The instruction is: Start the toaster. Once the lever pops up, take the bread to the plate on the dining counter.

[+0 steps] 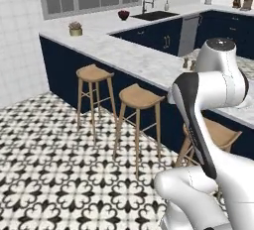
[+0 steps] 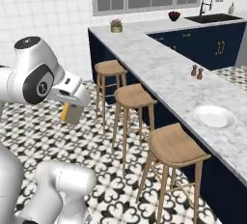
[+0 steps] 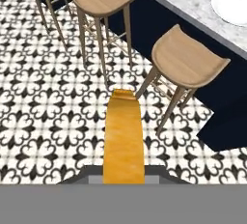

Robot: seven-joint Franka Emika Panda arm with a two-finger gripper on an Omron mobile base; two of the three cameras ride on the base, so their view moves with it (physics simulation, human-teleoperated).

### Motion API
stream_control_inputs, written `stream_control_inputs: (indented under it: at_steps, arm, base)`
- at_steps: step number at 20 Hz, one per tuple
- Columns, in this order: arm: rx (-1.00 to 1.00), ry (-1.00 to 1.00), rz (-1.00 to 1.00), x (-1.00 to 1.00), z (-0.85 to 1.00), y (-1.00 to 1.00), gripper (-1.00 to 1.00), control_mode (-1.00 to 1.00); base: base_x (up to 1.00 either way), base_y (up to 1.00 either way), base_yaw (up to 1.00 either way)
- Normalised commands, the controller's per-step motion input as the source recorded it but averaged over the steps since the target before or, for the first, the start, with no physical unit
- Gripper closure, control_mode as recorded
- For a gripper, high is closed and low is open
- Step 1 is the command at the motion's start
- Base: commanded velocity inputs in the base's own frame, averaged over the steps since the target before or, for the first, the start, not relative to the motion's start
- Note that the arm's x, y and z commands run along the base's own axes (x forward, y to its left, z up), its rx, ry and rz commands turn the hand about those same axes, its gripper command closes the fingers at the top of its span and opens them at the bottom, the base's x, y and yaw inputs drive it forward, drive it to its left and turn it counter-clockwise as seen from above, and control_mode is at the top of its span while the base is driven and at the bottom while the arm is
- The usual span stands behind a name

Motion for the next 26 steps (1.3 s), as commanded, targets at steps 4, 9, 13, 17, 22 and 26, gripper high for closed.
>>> stream_control_inputs:
  at_steps: [4,9,13,17,22,26]
  arm:
    - [0.0,0.0,0.0,0.0,0.0,0.0,1.0,1.0]
    - [0.0,0.0,0.0,0.0,0.0,0.0,1.0,1.0]
    - [0.0,0.0,0.0,0.0,0.0,0.0,1.0,1.0]
    - [0.0,0.0,0.0,0.0,0.0,0.0,1.0,1.0]
    - [0.0,0.0,0.0,0.0,0.0,0.0,1.0,1.0]
    - [0.0,0.0,0.0,0.0,0.0,0.0,1.0,1.0]
  base:
    - [0.73,0.33,-0.64]
    - [0.58,0.33,-0.68]
    - [0.48,0.45,-0.71]
    - [0.49,0.4,-0.71]
    - [0.58,0.4,-0.69]
    - [0.77,0.44,-0.58]
